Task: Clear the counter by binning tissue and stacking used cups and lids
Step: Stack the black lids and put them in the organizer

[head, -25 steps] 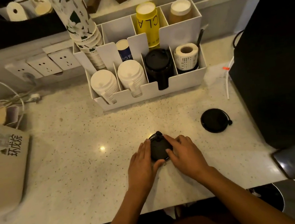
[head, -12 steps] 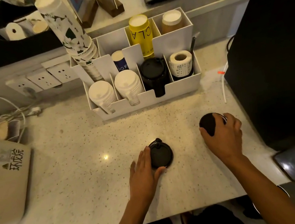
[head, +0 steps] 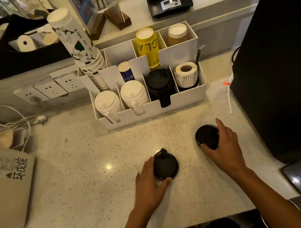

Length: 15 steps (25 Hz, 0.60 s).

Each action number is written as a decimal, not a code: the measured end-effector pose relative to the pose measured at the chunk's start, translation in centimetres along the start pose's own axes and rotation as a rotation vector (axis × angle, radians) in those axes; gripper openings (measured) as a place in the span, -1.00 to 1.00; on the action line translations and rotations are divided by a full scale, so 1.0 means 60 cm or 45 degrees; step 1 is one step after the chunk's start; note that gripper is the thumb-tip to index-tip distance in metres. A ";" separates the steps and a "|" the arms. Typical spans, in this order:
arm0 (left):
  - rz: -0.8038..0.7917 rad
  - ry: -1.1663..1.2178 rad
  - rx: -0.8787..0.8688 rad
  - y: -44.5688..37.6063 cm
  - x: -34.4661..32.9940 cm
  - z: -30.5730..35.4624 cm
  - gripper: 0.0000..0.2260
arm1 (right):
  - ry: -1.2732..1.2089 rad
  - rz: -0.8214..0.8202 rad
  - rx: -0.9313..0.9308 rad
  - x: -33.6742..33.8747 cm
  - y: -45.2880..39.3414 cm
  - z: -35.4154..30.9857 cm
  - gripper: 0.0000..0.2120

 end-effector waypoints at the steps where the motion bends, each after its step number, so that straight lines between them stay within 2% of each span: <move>1: -0.009 0.076 0.012 0.000 0.005 0.005 -0.21 | -0.065 -0.023 0.045 0.000 0.009 -0.008 -0.01; 3: -0.011 0.230 0.022 0.007 0.018 0.023 -0.26 | -0.173 -0.084 0.139 0.000 0.034 -0.024 0.03; 5: 0.080 0.355 0.005 0.017 0.035 0.052 -0.41 | -0.243 -0.140 0.250 0.004 0.061 -0.043 0.06; 7: 0.116 0.574 0.040 0.025 0.053 0.084 -0.48 | -0.271 -0.193 0.358 0.006 0.086 -0.066 0.04; 10: -0.083 1.158 0.116 0.030 0.065 0.124 -0.51 | -0.242 -0.295 0.511 -0.001 0.119 -0.093 0.03; 11: -0.138 1.265 0.137 0.032 0.071 0.134 -0.51 | -0.226 -0.327 0.556 -0.002 0.127 -0.099 0.01; 15: -0.163 1.248 0.148 0.036 0.079 0.146 -0.74 | -0.149 -0.399 0.730 0.000 0.141 -0.111 -0.06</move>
Point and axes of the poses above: each hand's wrist, its own y-axis away from the middle knuckle, its own x-axis out of the back of the hand, z = x × y, the point moved 3 cm from there along -y, towards the middle knuckle, and after that the axes turned 7 degrees about -z, right-handed, at the moved point
